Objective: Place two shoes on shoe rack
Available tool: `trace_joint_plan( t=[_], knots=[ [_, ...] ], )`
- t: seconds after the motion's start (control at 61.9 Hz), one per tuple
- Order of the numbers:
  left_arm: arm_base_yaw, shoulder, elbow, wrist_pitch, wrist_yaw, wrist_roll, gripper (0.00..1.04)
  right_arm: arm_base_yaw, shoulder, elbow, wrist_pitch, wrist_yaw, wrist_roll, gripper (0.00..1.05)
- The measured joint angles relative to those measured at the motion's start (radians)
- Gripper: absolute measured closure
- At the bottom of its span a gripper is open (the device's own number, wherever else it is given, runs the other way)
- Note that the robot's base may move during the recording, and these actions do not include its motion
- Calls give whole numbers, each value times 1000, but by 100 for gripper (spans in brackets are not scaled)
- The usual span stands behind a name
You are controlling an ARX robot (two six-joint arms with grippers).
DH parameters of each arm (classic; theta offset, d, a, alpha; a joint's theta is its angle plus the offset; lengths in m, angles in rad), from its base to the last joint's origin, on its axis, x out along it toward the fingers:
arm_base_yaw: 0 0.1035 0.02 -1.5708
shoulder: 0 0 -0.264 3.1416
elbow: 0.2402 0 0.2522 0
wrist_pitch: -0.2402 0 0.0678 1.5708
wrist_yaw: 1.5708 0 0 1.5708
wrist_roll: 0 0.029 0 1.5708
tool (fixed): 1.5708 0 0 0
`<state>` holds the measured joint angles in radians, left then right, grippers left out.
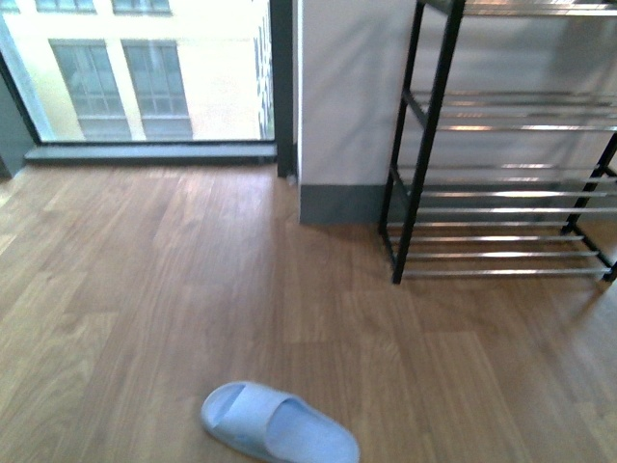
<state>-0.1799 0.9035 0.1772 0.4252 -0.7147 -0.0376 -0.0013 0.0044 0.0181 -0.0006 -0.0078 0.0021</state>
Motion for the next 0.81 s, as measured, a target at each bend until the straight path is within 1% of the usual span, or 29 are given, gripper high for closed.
trace_joint_plan(
  t=[0.032,0.048,0.065,0.097,0.129,0.145,0.162,0.178,0.226,0.291,0.372,0.42,0.452,0.517,0.598,0.711,0.808],
  knots=[
    [2,0,-1,0,-2,0,103,-15,8,1,-1,-61,-24,9],
    [2,0,-1,0,-3,0,103,-32,13,1,-1,-119,-45,9],
    [2,0,-1,0,-3,0,103,-39,17,1,-1,-150,-56,9],
    [1,0,-1,0,0,0,103,-51,51,2,14,-245,-88,9],
    [1,0,-1,0,0,0,103,-47,93,2,50,-274,-101,9],
    [1,0,-1,0,0,0,103,-37,129,2,84,-273,-105,9],
    [1,0,-1,0,0,0,103,-29,150,2,104,-263,-110,9],
    [1,0,-1,0,0,0,103,-5,222,3,172,-233,-115,9],
    [1,0,-1,0,0,0,103,28,344,10,277,-185,-116,9],
    [1,0,-1,0,1,0,103,80,609,39,483,-98,-127,9],
    [1,0,-1,0,4,0,103,109,900,101,686,-40,-132,9],
    [0,0,-1,0,3,0,103,130,1190,189,843,-10,-141,9],
    [0,0,-1,0,3,0,103,144,1341,240,902,5,-148,9],
    [0,0,-1,0,3,0,103,167,1551,309,967,14,-157,9],
    [0,0,-1,0,4,0,103,192,1793,396,1011,41,-162,9],
    [0,0,-1,0,3,0,103,228,2053,517,1006,65,-151,9],
    [0,0,-1,0,3,0,103,262,2203,605,997,72,-150,9]
  ],
)
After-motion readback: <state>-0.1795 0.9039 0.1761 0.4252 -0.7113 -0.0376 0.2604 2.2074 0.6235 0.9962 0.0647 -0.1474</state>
